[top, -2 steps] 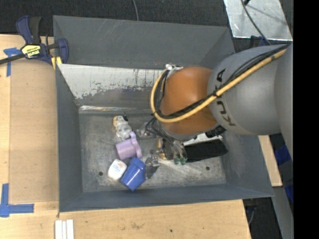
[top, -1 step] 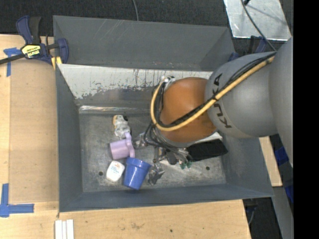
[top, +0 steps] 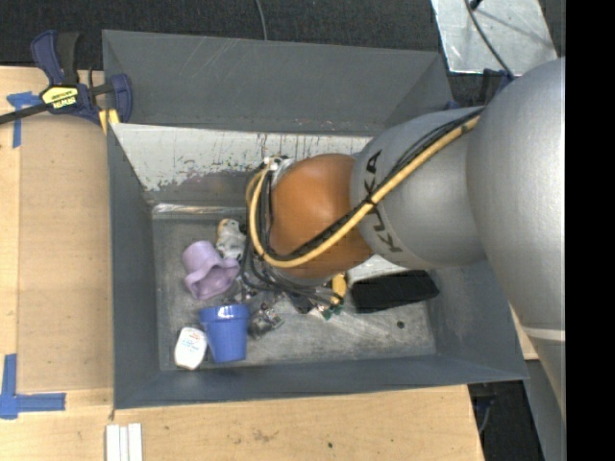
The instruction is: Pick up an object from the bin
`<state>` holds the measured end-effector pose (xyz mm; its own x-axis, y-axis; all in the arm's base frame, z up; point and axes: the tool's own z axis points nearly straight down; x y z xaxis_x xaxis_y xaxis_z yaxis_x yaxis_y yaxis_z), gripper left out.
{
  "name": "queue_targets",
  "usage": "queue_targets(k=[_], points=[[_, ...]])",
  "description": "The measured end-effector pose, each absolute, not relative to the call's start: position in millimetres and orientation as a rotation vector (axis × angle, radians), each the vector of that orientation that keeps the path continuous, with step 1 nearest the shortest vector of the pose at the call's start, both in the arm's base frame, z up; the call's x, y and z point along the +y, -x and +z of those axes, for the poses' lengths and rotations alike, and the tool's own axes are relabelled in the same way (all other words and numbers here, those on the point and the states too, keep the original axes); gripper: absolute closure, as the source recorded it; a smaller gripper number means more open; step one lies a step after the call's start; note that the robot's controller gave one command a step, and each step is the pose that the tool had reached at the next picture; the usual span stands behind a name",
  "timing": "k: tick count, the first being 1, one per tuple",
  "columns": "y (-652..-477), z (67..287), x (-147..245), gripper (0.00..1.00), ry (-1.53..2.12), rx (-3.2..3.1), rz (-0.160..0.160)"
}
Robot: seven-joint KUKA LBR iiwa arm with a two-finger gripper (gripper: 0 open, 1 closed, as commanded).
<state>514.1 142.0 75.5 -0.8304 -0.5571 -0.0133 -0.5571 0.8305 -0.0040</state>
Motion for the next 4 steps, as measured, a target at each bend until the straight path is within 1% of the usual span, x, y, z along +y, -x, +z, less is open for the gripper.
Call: queue_targets(k=[3, 4], points=[[-514.4, 76, 141, 1.00, 0.950, 2.978, 0.001], [-537.5, 74, 167, 1.00, 1.165, 2.918, -0.009]])
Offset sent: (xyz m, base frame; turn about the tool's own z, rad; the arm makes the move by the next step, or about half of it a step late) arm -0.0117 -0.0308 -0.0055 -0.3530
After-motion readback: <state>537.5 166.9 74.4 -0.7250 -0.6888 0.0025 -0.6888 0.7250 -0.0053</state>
